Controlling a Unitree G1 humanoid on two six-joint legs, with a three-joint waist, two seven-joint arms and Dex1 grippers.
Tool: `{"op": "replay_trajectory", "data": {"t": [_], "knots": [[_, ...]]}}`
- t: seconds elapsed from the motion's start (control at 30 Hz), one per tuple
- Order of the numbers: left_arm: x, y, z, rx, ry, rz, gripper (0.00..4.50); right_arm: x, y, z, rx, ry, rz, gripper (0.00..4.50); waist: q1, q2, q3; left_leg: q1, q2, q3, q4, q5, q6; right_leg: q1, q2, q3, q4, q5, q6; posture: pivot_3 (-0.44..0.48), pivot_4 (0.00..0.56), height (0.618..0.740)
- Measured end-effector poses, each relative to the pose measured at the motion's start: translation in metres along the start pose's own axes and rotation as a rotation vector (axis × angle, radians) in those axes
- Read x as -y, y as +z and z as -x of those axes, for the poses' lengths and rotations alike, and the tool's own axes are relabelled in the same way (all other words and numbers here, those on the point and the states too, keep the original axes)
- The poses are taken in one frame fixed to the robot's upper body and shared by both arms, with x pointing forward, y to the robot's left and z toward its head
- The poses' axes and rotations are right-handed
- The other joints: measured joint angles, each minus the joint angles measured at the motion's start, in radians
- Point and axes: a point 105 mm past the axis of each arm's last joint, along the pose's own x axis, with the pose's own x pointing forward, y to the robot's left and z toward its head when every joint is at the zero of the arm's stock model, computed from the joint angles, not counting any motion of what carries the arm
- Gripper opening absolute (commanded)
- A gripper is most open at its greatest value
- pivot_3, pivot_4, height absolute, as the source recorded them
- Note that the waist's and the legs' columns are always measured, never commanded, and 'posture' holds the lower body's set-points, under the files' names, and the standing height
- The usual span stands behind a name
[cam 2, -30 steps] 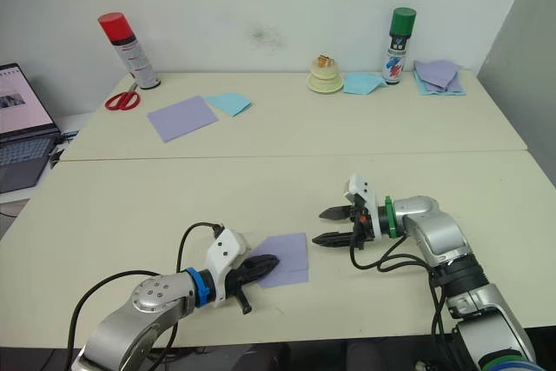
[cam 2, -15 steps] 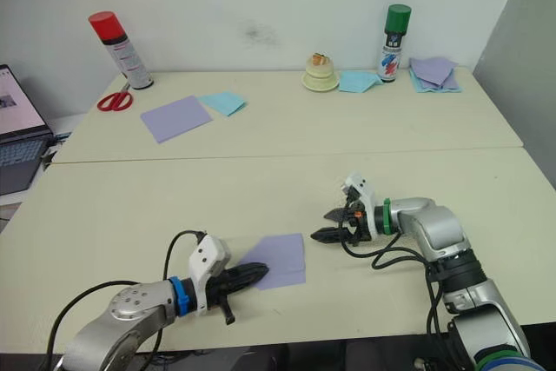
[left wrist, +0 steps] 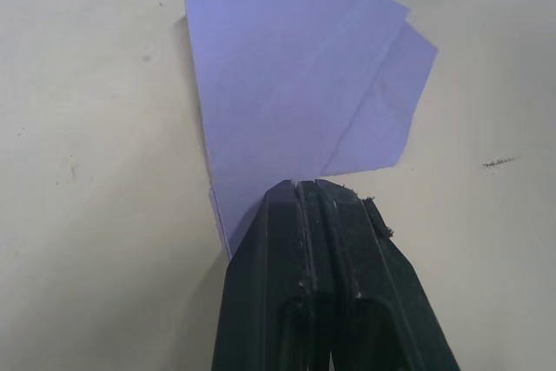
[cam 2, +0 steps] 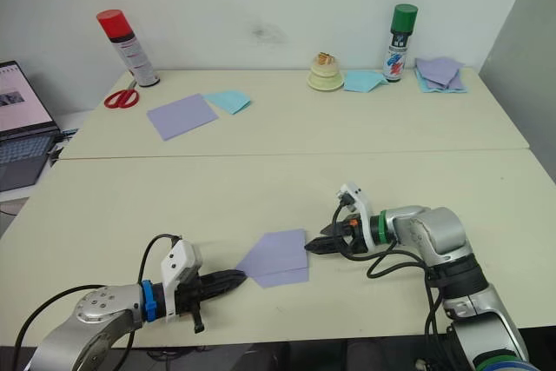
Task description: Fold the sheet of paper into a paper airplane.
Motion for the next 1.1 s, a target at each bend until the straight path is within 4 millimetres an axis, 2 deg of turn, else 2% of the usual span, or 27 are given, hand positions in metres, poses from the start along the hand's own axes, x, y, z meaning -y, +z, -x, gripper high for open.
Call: {"op": "replay_trajectory", "data": {"t": [0.4, 0.97, 1.07, 1.1], "knots": [[-0.003, 0.008, -0.004, -0.038, -0.02, -0.029, 0.3, -0.009, 0.011, -0.035, 0.061, 0.089, -0.068, 4.07, -0.006, 0.0, 0.0, 0.002, 0.001, 0.001, 0.0, 0.0, 0.0, 0.0, 0.001, 0.001, 0.002, 0.001, -0.001, 0.0, 0.15, 0.74], [-0.001, 0.007, -0.001, -0.07, -0.022, -0.046, 0.3, -0.023, 0.011, -0.054, 0.051, 0.162, -0.109, 4.07, -0.009, 0.001, 0.0, 0.002, 0.001, 0.001, -0.001, 0.0, 0.0, -0.001, 0.001, 0.001, 0.002, 0.001, -0.002, 0.0, 0.15, 0.74], [-0.001, 0.006, -0.001, -0.071, -0.021, -0.049, 0.3, -0.023, 0.009, -0.056, 0.061, 0.157, -0.067, 3.5, -0.009, 0.001, 0.0, 0.002, 0.001, 0.001, -0.001, 0.0, 0.0, -0.001, 0.001, 0.001, 0.002, 0.001, -0.001, 0.0, 0.15, 0.74], [0.0, 0.006, -0.001, -0.073, -0.021, -0.051, 0.3, -0.021, 0.006, -0.058, 0.062, 0.146, -0.032, 3.13, -0.009, 0.001, 0.0, 0.002, 0.001, 0.001, -0.001, 0.0, 0.0, -0.001, 0.001, 0.001, 0.002, 0.0, -0.001, 0.0, 0.15, 0.74]]}}
